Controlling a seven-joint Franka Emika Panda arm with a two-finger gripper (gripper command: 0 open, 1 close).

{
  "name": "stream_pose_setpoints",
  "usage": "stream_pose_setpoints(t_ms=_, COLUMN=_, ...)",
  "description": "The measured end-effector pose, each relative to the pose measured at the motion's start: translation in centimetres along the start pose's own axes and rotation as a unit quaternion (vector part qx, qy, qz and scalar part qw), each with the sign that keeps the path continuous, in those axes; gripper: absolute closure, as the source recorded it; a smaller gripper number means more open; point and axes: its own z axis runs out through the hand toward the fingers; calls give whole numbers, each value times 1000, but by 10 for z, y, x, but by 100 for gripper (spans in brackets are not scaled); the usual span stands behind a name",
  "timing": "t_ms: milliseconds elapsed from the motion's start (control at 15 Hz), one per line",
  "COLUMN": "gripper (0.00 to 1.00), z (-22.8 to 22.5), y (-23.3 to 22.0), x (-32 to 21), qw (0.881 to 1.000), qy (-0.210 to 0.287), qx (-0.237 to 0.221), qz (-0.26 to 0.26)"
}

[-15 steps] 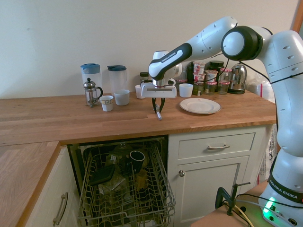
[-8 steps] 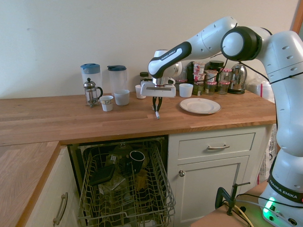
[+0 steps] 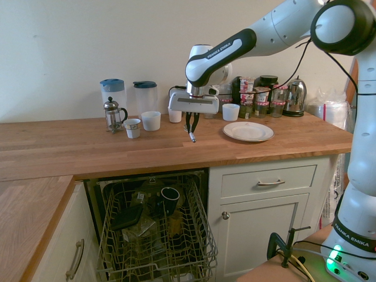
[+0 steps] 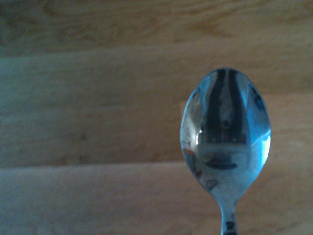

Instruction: Put the spoon in the dishwasher

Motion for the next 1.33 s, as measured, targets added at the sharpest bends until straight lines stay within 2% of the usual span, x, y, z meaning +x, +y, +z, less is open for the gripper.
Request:
stream_pose_setpoints(t_ms=267, gripper=100, z=13, y=47, x=-60, qw=1000, qy=9, qx=7, qz=-14)
stream_pose_setpoints(t_ms=667, gripper=100, z=38, y=66, x=-101, qw=1000, qy=17, qx=11, qz=-2)
stream_pose_setpoints(t_ms=1000, gripper=100, z=76, y=125, x=-154, qw=1000, qy=21, qx=16, qz=-3)
stream_pose_setpoints(t_ms=1333, gripper=100, z=86, y=166, x=-213, qw=999, qy=32, qx=22, qz=-6)
